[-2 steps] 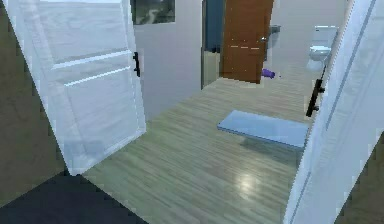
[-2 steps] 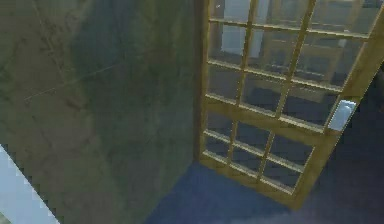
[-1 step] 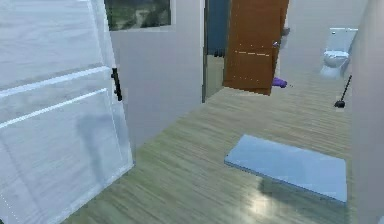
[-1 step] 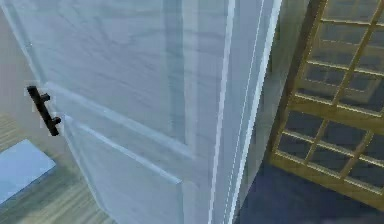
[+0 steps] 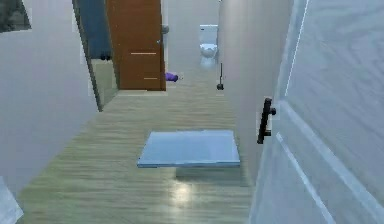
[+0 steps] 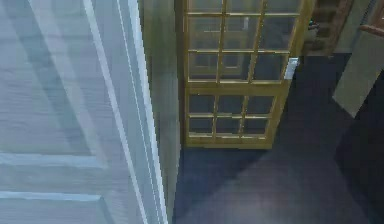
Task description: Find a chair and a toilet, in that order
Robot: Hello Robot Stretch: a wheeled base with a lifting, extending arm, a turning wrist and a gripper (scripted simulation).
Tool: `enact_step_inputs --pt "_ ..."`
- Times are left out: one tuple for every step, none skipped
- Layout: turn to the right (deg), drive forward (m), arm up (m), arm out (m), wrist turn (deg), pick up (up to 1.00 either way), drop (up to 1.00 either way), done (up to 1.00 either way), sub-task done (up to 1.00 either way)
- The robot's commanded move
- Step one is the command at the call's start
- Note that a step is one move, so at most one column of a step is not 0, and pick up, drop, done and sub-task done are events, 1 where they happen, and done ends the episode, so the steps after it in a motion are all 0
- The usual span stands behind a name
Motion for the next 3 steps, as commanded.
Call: enact_step_inputs --pt "0.0 1.00 0.00 0.00 0.0 0.00 0.00 0.00 0.00" --pt "0.0 1.00 0.00 0.00 0.0 0.00 0.00 0.00 0.00" --pt "0.0 1.00 0.00 0.00 0.0 0.00 0.00 0.00 0.00"
